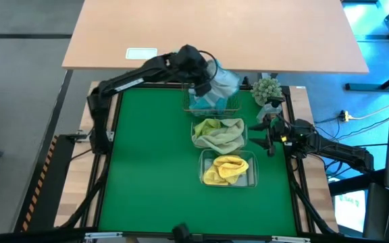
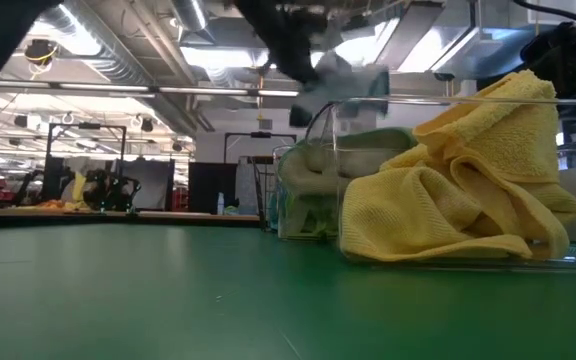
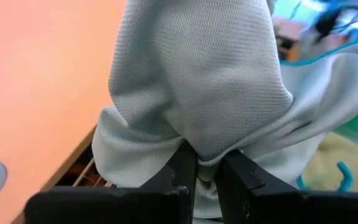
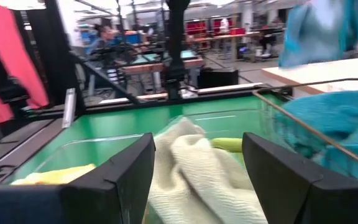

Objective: Sort microfiber towel by color & place in baskets
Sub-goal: Put the light blue microfiber towel into the wire basket

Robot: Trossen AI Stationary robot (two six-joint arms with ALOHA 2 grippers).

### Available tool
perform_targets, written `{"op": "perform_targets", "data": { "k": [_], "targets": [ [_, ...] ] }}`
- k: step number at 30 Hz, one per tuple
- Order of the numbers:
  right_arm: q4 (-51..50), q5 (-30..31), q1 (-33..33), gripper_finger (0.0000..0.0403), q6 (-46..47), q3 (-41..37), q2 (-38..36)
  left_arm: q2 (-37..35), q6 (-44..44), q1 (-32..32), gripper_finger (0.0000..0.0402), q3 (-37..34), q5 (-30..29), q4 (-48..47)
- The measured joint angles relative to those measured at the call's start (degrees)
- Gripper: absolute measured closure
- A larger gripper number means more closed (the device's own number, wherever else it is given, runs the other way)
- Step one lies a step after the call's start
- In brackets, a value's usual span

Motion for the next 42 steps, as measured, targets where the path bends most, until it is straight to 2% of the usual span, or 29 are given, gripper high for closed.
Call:
{"op": "perform_targets", "data": {
  "k": [6,11,24,32,37,42],
  "targets": [
    [-0.19,5.16,-0.02,0.0162,-0.37,0.00,0.00,7.09,0.04,3.84,0.0367,0.00,0.24,3.77],
    [-2.06,7.18,-0.02,0.0162,-0.53,0.00,0.00,11.92,0.44,5.49,0.0367,0.00,0.45,4.18],
    [-3.33,7.82,-0.04,0.0162,-0.57,0.00,0.02,21.16,0.48,5.33,0.0367,0.00,2.46,2.88],
    [-3.41,7.82,-0.04,0.0162,-0.65,0.00,0.02,22.95,0.45,5.31,0.0359,0.00,2.93,2.19],
    [-3.48,7.83,-0.04,0.0162,-0.67,0.00,0.02,22.95,-2.61,5.11,0.0338,0.00,0.11,2.27],
    [-3.50,7.84,-0.04,0.0162,-2.06,0.00,0.02,22.95,-4.10,5.11,0.0307,0.00,1.28,1.09]
  ]
}}
